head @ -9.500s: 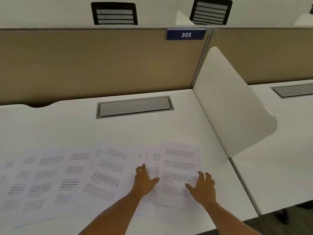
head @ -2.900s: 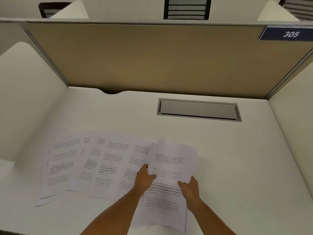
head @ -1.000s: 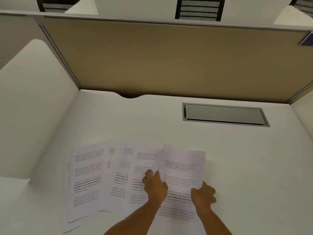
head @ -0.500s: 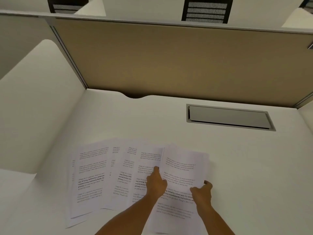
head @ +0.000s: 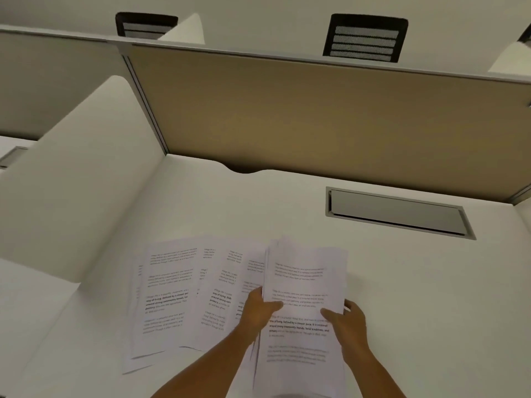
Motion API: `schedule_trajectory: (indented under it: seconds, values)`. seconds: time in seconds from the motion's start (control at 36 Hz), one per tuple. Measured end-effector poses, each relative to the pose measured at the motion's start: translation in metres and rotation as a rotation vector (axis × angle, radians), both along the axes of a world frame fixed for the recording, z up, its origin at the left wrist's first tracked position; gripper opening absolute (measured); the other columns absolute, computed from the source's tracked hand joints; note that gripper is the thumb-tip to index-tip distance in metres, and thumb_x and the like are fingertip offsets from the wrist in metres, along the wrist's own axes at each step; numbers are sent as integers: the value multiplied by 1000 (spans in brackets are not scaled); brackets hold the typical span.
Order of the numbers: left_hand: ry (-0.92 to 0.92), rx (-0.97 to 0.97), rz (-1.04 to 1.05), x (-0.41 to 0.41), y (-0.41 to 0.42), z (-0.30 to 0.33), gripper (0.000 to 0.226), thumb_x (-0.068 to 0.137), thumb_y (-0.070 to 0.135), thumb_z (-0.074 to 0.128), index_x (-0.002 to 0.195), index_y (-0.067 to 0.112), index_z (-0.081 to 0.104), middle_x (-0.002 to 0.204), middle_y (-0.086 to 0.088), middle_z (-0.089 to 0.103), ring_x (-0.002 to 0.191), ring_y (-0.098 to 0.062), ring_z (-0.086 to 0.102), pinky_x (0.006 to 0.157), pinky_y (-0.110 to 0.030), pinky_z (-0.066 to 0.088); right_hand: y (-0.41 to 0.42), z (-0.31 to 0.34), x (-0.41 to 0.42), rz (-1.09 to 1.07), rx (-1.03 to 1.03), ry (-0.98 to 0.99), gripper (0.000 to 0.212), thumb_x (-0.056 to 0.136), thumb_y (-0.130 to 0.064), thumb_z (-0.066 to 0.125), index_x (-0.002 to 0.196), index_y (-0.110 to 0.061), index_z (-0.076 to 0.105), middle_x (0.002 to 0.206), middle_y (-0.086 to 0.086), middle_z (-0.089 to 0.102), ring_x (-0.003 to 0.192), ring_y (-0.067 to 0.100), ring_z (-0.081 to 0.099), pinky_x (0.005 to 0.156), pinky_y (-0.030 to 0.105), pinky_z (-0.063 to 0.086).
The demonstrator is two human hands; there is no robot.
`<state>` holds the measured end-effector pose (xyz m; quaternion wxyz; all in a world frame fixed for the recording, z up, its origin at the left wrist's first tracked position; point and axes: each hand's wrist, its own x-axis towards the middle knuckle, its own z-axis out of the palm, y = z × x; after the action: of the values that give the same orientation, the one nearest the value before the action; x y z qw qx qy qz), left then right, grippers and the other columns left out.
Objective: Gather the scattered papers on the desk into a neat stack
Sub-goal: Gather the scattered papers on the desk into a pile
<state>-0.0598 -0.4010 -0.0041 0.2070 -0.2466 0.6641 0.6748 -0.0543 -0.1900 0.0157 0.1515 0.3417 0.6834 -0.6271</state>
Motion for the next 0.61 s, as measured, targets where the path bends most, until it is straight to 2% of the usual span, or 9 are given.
schedule_trajectory:
  seconds: [0.08, 0.14, 0.22, 0.31, 0.42, 0.47, 0.53, 0.61]
  values:
    - [29, 38, 74, 3, -12, 9, 39, 82, 2, 74, 117, 18, 67, 102, 4, 74, 92, -13, 72, 71, -25, 60, -5, 9, -5, 52, -15, 47, 34, 82, -5, 79, 114, -11, 70, 94, 1, 77, 82, 24, 76, 66, 32, 62]
    - [62, 36, 121, 5, -19, 14, 36, 82, 3, 73, 112, 23, 68, 101, 5, 76, 89, -14, 74, 68, -26, 61, -10, 15, -7, 71, -46, 75, 26, 82, -6, 79, 105, -17, 74, 93, 0, 79, 80, 22, 78, 63, 30, 63]
    - [113, -30, 179, 7, -31, 19, 35, 84, 7, 73, 115, 22, 69, 107, 0, 76, 92, -17, 75, 75, -35, 63, -19, 21, -11, 98, -83, 102, 24, 83, -6, 79, 97, -25, 74, 92, -2, 80, 82, 21, 78, 65, 30, 63]
    - [158, -106, 203, 9, -42, 21, 38, 86, 10, 72, 123, 18, 65, 112, 0, 74, 99, -18, 72, 84, -44, 61, -31, 24, -15, 134, -96, 112, 24, 84, -8, 79, 103, -23, 73, 95, -3, 79, 85, 19, 77, 65, 28, 62]
    - [170, -168, 242, 12, -50, 22, 40, 88, 9, 69, 127, 15, 62, 116, -2, 72, 104, -20, 69, 92, -48, 58, -47, 20, -19, 192, -65, 93, 27, 87, -10, 77, 111, -19, 71, 102, 2, 77, 93, 24, 75, 85, 43, 62]
    - [164, -185, 256, 14, -52, 22, 42, 89, 7, 67, 129, 13, 60, 119, -3, 70, 108, -21, 67, 96, -47, 55, -54, 17, -21, 215, -41, 80, 26, 87, -10, 76, 112, -18, 71, 102, 3, 77, 94, 26, 74, 89, 47, 61]
    - [147, -207, 264, 17, -53, 21, 43, 90, 7, 65, 131, 13, 58, 122, -4, 68, 111, -21, 65, 98, -47, 54, -62, 14, -22, 227, -18, 62, 25, 87, -9, 75, 111, -17, 71, 100, 3, 76, 92, 25, 73, 87, 45, 61]
    - [121, -229, 282, 20, -54, 17, 42, 91, 6, 63, 132, 11, 56, 124, -5, 67, 113, -22, 63, 100, -41, 53, -73, 9, -24, 243, 22, 47, 23, 88, -9, 75, 109, -17, 72, 93, -2, 75, 88, 20, 72, 78, 34, 60]
